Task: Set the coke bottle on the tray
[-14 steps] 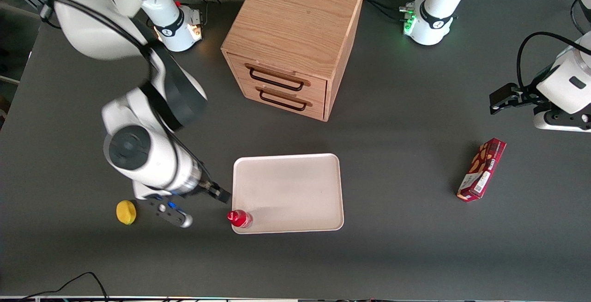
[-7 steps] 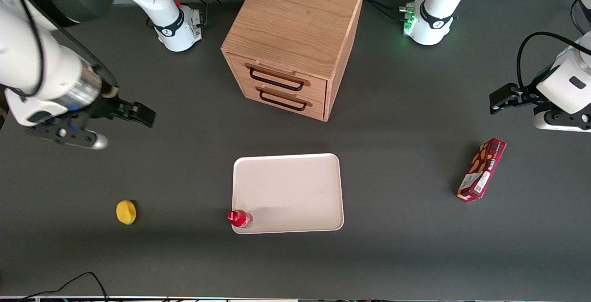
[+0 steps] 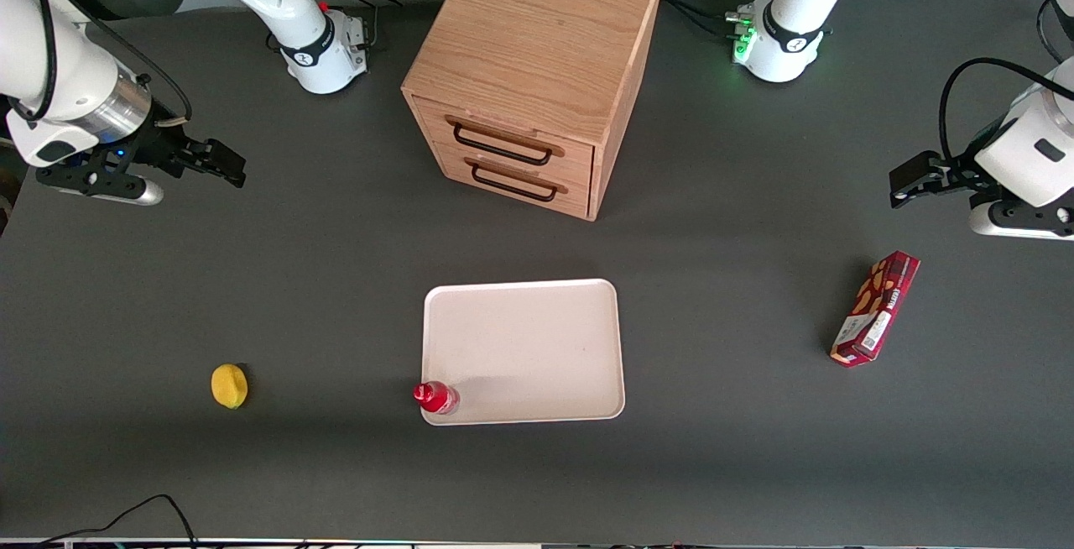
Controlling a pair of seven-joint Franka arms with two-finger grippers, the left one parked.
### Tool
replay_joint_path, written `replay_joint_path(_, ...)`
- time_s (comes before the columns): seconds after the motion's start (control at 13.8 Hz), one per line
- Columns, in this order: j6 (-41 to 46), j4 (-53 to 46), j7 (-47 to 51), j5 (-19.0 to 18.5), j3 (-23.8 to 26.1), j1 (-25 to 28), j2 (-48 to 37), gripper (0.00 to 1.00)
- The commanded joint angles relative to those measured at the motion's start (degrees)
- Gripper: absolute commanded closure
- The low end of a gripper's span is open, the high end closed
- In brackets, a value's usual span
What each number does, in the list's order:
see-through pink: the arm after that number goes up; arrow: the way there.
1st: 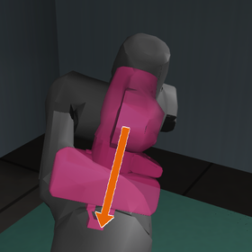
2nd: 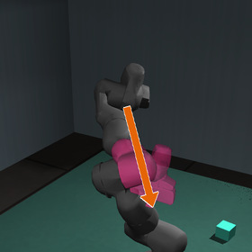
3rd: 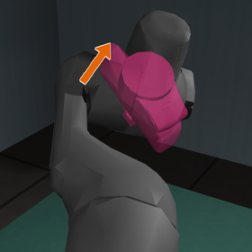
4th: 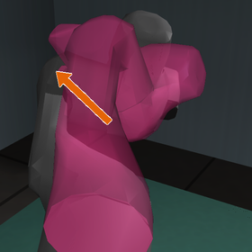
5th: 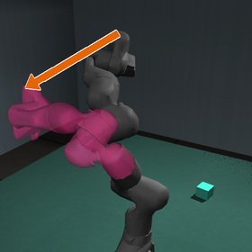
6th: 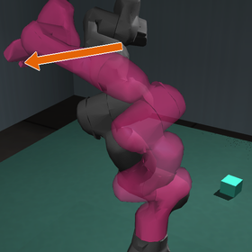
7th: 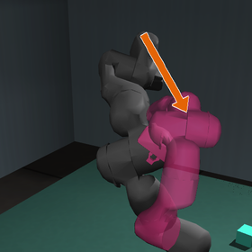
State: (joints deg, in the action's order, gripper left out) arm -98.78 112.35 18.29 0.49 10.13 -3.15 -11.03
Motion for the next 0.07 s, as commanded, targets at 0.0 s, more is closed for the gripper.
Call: replay_joint_path(0.0,1.3,-1.8,0.6,1.9,-0.4,-0.5,-0.5,0.00)
